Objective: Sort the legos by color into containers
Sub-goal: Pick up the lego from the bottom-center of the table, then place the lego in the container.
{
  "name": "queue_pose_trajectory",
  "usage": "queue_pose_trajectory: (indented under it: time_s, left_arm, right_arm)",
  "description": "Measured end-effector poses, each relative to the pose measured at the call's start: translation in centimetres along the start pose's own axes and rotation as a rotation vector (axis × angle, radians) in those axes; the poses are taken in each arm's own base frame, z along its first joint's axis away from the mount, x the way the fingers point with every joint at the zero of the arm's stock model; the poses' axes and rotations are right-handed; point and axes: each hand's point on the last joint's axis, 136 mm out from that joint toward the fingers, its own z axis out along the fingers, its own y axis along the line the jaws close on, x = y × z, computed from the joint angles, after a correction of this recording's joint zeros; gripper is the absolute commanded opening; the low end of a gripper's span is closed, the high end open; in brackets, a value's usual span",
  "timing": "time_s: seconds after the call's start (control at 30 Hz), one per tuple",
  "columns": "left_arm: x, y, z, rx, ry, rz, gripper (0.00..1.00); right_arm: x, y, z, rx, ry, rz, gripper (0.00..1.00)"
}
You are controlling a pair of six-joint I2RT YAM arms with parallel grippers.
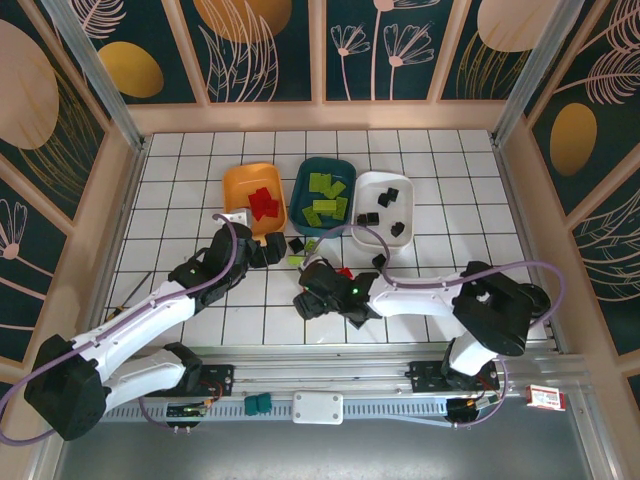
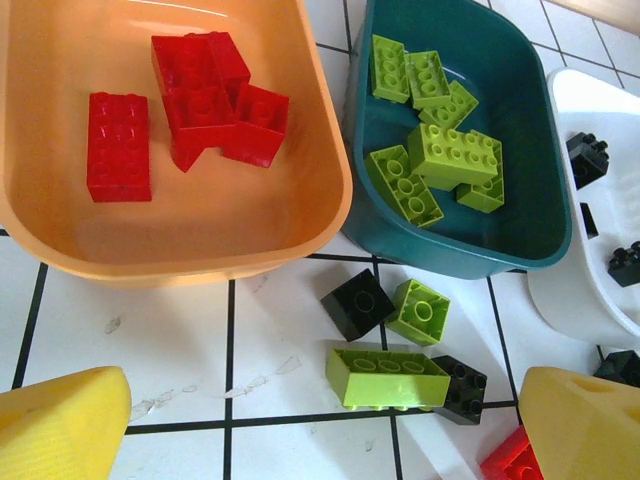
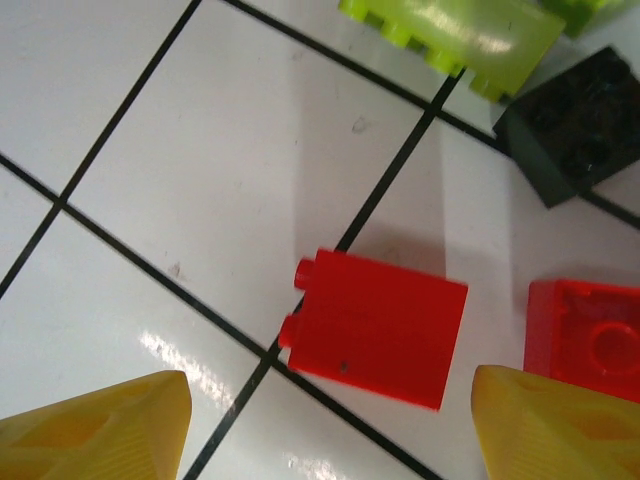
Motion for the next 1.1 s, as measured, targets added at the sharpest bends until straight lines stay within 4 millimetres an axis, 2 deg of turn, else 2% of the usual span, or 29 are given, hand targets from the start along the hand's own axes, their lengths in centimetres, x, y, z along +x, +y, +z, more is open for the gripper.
queue_pose_trajectory:
  time_s: [0.17,0.3,0.53,0.63,0.7,0.77,0.83,0.93,1.03,1.1]
  left_arm:
    - [-0.2,-0.1,-0.4,0.006,-0.009,-0.002,0.99]
    - [-0.4,0.1,-0.8,0.003,-0.016,-0.003,0.99]
    - [-0.8,0.6,-1.4,-0.018,-0.036,-0.004,0.99]
    - [-1.1,0.9,-1.7,-0.031,-0.051,-0.006,0.99]
    - [-1.3,1.2,-2.0,-0.047,-0.064,-0.013,0.99]
    - [-1.5,1.6,-2.3,-0.062,-0.082,-0.027,0.99]
    - [-1.5,2.1,-2.6,-0.074,-0.098,-0.043,0.99]
    - [-1.2,3.0,-3.2,-0.087,-0.119,-0.069,0.99]
    - [-0.8,3.7,-3.6,-0.100,-0.124,-0.087,0.99]
    - [-0.6,4.0,-3.9,-0.102,-0.124,-0.095,0.99]
  right_arm:
    - [-0.8,-0.1,0.7,0.026,-0.009,0.004,0.69]
    - [-0.1,-0.6,1.7,0.047,0.022,-0.001,0.62]
    - [0.2,-0.6,2.3,0.049,0.029,-0.024,0.31]
    - [-0.4,-0.4,2.0,0.036,0.014,-0.038,0.26]
    - [-1.4,0.0,1.4,0.010,-0.009,-0.040,0.25]
    - [-3.5,0.3,0.4,-0.033,-0.054,-0.022,0.25]
    - [-6.8,0.3,-0.5,-0.077,-0.120,0.013,0.25]
    - [-13.0,-0.1,-1.7,-0.134,-0.240,0.056,0.25]
    - [-18.7,0.3,-1.5,-0.191,-0.328,0.066,0.25]
    - [-21.3,0.7,-0.2,-0.228,-0.352,0.065,0.25]
